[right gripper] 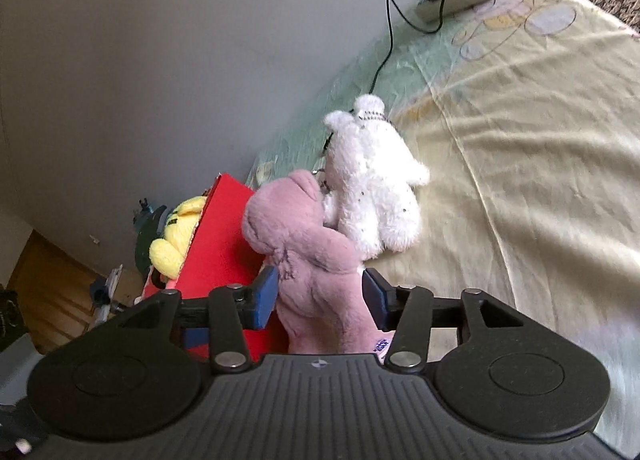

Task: Organize objects
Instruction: 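Move the right gripper to the pink bunny plush and grasp it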

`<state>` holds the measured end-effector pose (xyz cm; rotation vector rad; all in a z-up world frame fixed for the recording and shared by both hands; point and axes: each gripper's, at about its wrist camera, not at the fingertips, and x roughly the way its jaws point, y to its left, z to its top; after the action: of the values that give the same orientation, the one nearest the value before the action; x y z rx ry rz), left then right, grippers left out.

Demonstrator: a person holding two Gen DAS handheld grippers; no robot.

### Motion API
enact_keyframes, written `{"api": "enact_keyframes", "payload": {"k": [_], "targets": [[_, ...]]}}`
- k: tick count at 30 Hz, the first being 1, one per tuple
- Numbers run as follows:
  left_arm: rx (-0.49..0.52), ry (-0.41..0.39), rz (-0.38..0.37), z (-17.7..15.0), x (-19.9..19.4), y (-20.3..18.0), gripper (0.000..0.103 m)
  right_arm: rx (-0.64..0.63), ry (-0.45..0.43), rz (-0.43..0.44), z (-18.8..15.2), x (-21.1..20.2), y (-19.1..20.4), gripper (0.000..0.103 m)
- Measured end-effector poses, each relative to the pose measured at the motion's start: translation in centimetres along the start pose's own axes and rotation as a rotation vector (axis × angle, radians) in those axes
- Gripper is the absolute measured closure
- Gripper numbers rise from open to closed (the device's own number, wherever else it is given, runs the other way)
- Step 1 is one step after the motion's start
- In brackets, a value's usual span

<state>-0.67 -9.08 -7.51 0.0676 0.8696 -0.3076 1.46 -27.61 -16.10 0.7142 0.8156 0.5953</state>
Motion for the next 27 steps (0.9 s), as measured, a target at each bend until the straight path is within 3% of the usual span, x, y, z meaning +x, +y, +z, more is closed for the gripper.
{"api": "enact_keyframes", "payload": {"k": [6, 17, 20, 22, 23, 27], "targets": [[0.029, -0.003, 0.107, 0.2, 2.3, -1.3, 0.006, -0.006, 0.050, 0.030, 0.9, 1.6, -0.7, 0.042], [0.007, 0.040, 0.174, 1.2, 5.8, -1.1, 0.005, -0.022, 0.152, 0.071, 2.6, 5.3, -1.3, 0.040], [0.018, 0.048, 0.188, 1.5, 6.7, -1.0, 0.003, -0.008, 0.183, 0.088, 2.9, 6.3, -1.7, 0.042], [0.023, 0.048, 0.188, 1.7, 6.9, -0.8, 0.003, 0.021, 0.202, 0.118, 2.9, 6.6, -2.1, 0.049], [0.023, 0.048, 0.184, 1.8, 7.0, -0.7, 0.003, 0.038, 0.212, 0.143, 2.9, 6.7, -2.3, 0.058], [0.005, 0.043, 0.139, 2.2, 6.9, -0.1, 0.005, 0.067, 0.254, 0.197, 2.8, 6.7, -2.5, 0.065]]}}
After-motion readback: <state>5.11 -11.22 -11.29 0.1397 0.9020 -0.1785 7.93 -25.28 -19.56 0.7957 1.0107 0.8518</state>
